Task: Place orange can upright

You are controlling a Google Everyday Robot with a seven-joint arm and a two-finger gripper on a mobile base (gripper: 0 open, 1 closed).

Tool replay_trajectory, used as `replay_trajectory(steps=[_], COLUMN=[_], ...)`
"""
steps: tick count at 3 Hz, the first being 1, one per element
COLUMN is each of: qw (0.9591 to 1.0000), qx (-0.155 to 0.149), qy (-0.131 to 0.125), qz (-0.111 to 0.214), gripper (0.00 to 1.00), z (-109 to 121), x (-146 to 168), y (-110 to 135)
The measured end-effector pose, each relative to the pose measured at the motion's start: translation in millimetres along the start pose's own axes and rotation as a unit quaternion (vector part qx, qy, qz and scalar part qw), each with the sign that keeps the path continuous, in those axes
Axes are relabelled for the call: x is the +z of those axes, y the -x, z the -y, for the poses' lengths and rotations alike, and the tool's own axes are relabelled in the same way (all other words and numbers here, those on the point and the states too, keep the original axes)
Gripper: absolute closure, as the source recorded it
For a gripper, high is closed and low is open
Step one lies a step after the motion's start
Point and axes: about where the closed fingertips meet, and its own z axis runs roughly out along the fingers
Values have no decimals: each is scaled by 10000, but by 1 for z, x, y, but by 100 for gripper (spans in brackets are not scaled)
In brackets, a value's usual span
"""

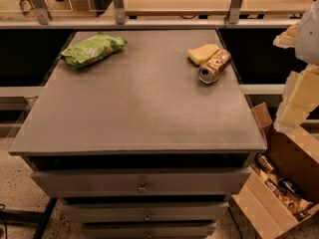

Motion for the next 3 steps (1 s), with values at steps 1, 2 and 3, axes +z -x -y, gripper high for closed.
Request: replay_trajectory(steps=[1, 2, 3], qw=[10000, 9989, 9896], qx=[0, -414, -1430], qy=[-1, -159, -151], qz=[0, 115, 92], gripper=[0, 0, 0], z=[0, 0, 14], x=[0, 1, 30], y=[0, 6, 18])
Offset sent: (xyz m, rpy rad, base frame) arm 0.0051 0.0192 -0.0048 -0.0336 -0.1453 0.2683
